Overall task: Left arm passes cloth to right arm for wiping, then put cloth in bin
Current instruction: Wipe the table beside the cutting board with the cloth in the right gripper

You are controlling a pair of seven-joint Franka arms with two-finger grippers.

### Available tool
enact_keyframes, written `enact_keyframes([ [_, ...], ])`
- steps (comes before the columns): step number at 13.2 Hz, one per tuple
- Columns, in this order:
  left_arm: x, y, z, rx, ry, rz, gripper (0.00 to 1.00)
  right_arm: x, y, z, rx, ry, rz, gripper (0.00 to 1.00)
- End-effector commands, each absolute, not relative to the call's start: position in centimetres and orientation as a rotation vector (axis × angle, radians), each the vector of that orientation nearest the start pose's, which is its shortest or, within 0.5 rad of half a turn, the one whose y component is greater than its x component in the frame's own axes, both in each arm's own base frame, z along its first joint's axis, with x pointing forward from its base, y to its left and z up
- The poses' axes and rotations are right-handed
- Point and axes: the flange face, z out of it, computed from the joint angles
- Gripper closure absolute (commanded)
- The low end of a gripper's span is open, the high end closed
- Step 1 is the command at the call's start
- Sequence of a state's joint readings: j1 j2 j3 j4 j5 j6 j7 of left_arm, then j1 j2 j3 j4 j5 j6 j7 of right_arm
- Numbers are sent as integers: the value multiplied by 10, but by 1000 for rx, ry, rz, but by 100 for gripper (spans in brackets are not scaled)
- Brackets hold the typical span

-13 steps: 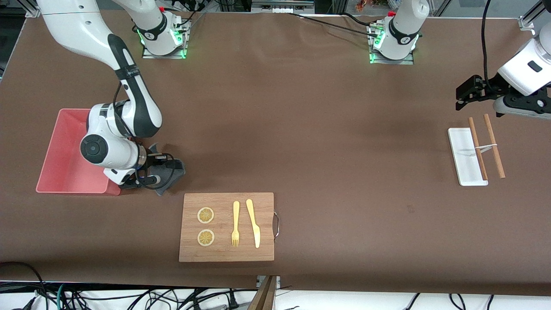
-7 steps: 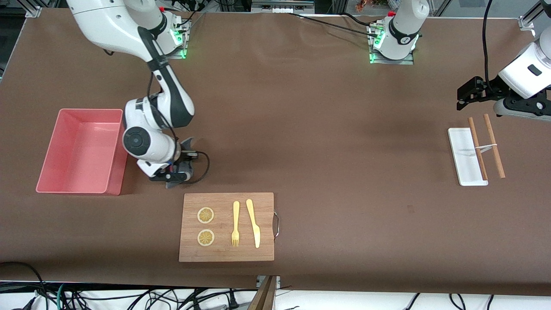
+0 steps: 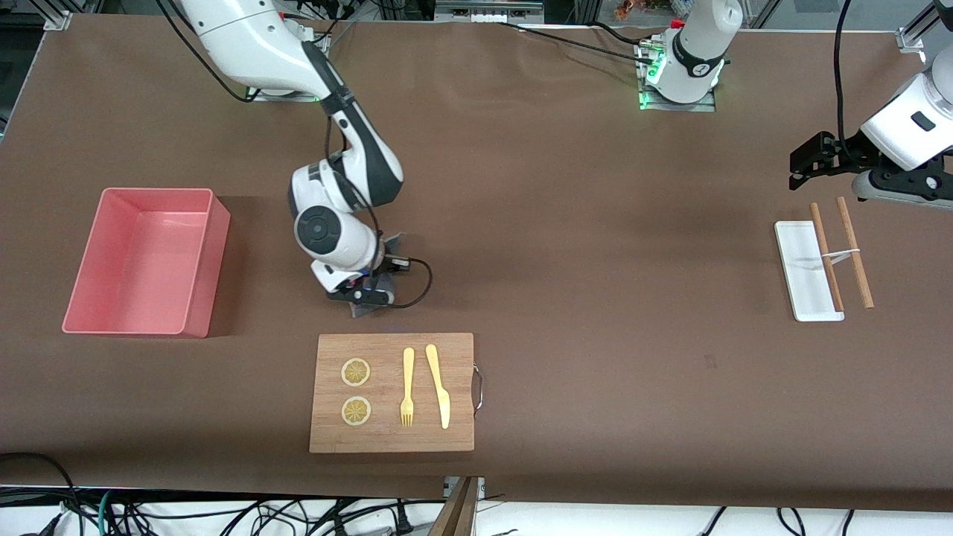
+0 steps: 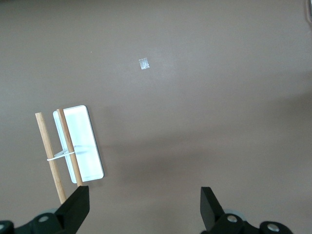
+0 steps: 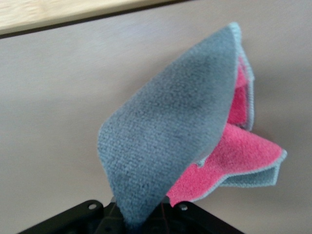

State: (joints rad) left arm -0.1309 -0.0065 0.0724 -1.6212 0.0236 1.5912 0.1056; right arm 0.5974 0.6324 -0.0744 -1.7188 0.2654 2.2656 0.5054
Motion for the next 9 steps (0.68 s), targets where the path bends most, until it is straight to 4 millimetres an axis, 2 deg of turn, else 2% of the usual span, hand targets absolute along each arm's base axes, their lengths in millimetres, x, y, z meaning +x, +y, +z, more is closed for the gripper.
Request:
enact_keyframes([
  [1,547,-28,609,-3087,289,45,0,562,387,215,-3010,350,185,100],
  [3,547,-29,610,-3087,291,43,0,537,429,218,-3003,419,180,100],
  [4,547,-29,610,-3087,291,43,0,529,445,224,-2992,453,172,100],
  [5,547,-29,610,-3087,291,43,0,525,452,228,-2987,475,169,100],
  [7,547,-29,610,-3087,291,43,0,525,450,228,-2989,477,173,100],
  [9,547,-29,610,-3087,291,43,0,552,411,223,-2987,547,175,100],
])
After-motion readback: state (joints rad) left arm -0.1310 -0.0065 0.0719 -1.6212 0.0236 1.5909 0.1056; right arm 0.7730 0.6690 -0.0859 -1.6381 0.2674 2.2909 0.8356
